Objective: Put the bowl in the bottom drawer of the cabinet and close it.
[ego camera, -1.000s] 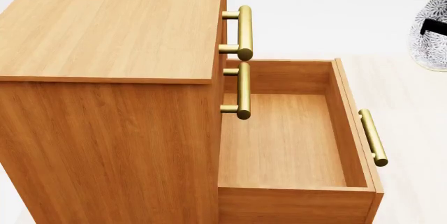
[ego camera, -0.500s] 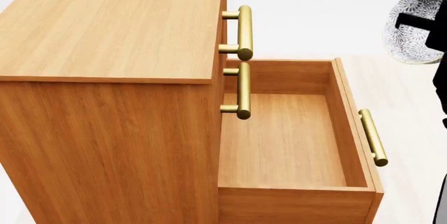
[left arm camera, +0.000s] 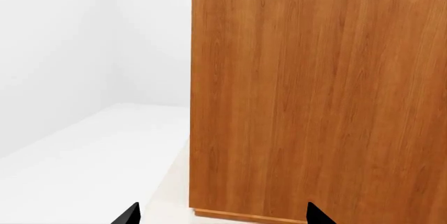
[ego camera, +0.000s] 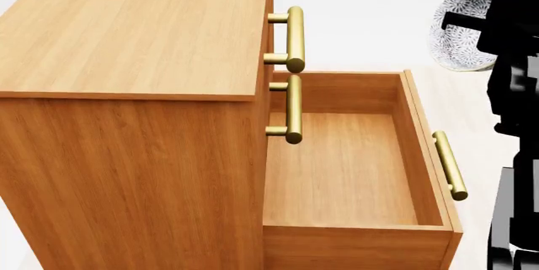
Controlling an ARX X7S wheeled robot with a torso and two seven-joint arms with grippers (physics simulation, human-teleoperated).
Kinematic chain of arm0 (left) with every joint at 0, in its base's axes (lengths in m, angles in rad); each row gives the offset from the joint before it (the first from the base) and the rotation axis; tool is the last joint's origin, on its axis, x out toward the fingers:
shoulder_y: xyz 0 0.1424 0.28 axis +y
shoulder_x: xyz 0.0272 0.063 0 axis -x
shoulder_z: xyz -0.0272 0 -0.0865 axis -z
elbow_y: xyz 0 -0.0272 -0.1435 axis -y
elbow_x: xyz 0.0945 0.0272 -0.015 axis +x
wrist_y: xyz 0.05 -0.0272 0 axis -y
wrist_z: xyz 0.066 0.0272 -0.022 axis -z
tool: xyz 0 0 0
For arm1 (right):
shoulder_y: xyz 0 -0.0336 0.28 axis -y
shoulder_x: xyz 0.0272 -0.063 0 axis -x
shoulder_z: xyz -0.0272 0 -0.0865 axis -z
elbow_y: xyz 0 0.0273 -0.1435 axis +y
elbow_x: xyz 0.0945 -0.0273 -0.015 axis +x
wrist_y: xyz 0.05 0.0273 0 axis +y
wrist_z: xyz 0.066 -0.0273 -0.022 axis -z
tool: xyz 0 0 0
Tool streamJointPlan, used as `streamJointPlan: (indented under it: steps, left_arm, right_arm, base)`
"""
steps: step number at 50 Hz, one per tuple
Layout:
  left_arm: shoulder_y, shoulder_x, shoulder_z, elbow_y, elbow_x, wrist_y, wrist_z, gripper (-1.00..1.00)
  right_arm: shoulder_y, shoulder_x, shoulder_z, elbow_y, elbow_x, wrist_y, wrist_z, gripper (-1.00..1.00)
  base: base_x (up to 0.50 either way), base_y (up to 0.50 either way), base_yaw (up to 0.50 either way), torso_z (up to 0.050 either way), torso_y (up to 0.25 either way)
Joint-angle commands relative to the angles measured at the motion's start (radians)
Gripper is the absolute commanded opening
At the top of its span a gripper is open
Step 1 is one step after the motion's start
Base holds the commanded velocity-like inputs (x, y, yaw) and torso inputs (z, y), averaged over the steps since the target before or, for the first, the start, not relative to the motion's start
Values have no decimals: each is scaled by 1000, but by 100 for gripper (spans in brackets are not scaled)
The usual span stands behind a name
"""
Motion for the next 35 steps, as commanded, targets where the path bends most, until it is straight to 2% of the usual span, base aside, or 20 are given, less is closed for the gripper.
streamJointPlan:
  steps: [1, 35]
  left_arm:
    - [2, -4, 1, 6, -3, -2, -3, 100]
    - [-2, -8, 6, -3, -8, 6, -7, 100]
  right_arm:
    - [43, -37, 10, 81, -43, -37, -29, -100]
    - [17, -113, 187, 82, -219, 16, -93, -100]
  base:
    - [0, 0, 0, 0, 0]
    - [0, 0, 0, 0, 0]
